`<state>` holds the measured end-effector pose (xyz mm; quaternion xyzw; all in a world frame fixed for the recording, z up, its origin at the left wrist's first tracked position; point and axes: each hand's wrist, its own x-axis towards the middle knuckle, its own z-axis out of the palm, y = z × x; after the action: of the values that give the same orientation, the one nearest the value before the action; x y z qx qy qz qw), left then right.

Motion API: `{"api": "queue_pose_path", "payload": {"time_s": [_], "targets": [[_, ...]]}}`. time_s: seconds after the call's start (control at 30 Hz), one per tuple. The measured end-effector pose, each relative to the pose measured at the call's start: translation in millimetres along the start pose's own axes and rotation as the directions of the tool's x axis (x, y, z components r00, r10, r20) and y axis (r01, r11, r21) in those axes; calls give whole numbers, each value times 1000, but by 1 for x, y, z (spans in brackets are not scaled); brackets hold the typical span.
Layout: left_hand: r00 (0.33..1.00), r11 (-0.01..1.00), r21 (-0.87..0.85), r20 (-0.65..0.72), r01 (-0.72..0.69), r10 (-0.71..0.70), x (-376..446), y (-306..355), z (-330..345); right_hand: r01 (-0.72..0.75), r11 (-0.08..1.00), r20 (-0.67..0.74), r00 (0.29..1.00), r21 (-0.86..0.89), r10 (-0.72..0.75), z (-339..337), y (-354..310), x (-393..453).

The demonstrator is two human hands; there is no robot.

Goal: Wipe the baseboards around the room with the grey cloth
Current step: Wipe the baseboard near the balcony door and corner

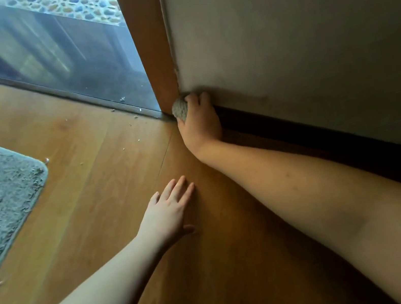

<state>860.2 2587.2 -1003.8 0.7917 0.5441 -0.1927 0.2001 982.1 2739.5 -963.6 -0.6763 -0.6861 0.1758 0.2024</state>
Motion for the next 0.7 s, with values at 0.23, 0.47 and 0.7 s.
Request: {"api": "queue_pose_path", "payload": {"time_s": [0.23,0.47,0.7], "targets": [[999,998,-42,6,46,-46,-10,11,-4,149,980,171,970,131,-171,-12,28,-18],[1000,1000,-2,-24,-16,16,12,49,-13,62,981,63,995,186,-75,-62,110,-66],[979,978,43,-14,-203,204,37,126,-17,-281,923,-118,940,261,320,-141,231,-139]]}}
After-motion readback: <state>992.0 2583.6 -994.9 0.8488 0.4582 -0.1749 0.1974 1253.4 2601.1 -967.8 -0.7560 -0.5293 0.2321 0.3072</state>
